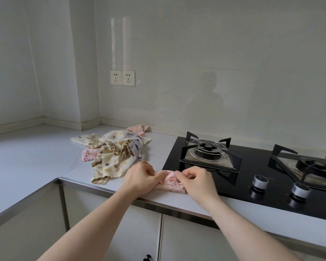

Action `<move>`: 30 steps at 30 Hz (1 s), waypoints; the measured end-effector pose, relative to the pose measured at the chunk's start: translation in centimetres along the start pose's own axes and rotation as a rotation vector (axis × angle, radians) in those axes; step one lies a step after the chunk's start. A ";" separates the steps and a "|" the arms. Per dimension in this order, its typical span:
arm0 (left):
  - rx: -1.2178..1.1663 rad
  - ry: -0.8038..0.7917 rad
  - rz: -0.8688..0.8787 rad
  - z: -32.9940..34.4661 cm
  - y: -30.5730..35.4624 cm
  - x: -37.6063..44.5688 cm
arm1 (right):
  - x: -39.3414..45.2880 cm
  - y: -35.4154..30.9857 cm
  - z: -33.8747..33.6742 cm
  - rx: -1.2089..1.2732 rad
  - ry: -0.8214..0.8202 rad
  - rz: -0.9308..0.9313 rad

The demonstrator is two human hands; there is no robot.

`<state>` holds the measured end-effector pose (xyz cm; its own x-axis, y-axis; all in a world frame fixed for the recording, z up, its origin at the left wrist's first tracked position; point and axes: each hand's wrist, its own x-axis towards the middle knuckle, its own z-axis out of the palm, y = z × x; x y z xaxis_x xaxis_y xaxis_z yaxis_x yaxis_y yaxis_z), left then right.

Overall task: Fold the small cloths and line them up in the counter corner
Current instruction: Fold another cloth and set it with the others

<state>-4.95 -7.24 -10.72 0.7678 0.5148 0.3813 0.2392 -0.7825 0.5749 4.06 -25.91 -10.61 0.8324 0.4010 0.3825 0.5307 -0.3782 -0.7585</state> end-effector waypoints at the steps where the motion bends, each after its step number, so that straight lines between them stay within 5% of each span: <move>1: -0.004 0.002 0.003 0.0 0.0 0.0 | 0.0 0.1 0.0 0.001 0.008 -0.013; 9: -0.059 -0.110 0.001 0.0 -0.3 -0.1 | -0.2 0.4 0.0 -0.023 -0.059 -0.068; 17: 0.032 -0.155 -0.009 -0.4 0.3 -0.1 | -0.3 0.3 0.5 -0.356 -0.106 -0.135; 30: -0.344 -0.128 -0.095 -1.2 0.3 -0.6 | -0.8 0.0 -0.6 -0.008 -0.156 -0.073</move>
<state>-6.06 -7.36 -9.85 0.8249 0.5146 0.2337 0.1160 -0.5589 0.8211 3.45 -26.76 -10.61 0.7569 0.5522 0.3494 0.5908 -0.3498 -0.7271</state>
